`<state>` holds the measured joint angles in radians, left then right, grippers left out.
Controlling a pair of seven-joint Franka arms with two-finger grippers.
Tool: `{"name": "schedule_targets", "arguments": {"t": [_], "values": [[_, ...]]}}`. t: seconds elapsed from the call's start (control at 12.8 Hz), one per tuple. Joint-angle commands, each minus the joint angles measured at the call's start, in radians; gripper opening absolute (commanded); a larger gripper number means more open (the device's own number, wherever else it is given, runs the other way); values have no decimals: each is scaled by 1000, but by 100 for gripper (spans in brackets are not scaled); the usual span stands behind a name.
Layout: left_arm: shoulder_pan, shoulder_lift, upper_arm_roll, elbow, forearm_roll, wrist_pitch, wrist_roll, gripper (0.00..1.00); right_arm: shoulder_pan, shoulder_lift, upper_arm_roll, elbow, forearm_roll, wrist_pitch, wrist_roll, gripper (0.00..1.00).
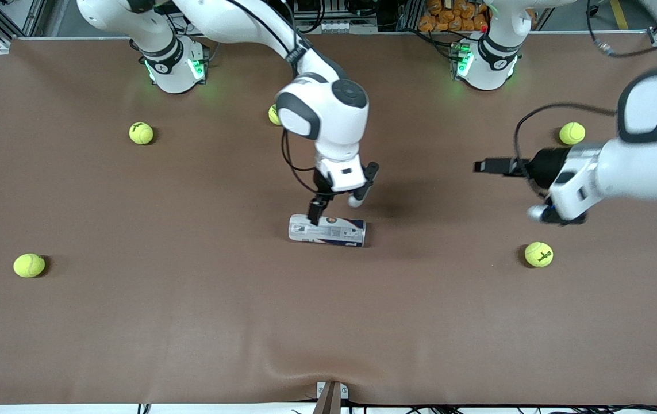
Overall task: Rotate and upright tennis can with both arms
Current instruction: 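Open the right gripper and withdraw while the left gripper approaches the can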
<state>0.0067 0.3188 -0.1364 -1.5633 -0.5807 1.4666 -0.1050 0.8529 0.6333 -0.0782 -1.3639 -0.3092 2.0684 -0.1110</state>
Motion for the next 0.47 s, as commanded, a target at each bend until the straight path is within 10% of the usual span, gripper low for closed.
{"name": "schedule_targets", "arguments": {"t": [0.0,0.39], "values": [[-8,84,-2,5,-138,27,-25,100,-86,-115,14,-37,56,-74,16,100],[-83,186,-5,-35,-252,194,-9,100,-309,-239,11,-37,117,-207,14,100]]}}
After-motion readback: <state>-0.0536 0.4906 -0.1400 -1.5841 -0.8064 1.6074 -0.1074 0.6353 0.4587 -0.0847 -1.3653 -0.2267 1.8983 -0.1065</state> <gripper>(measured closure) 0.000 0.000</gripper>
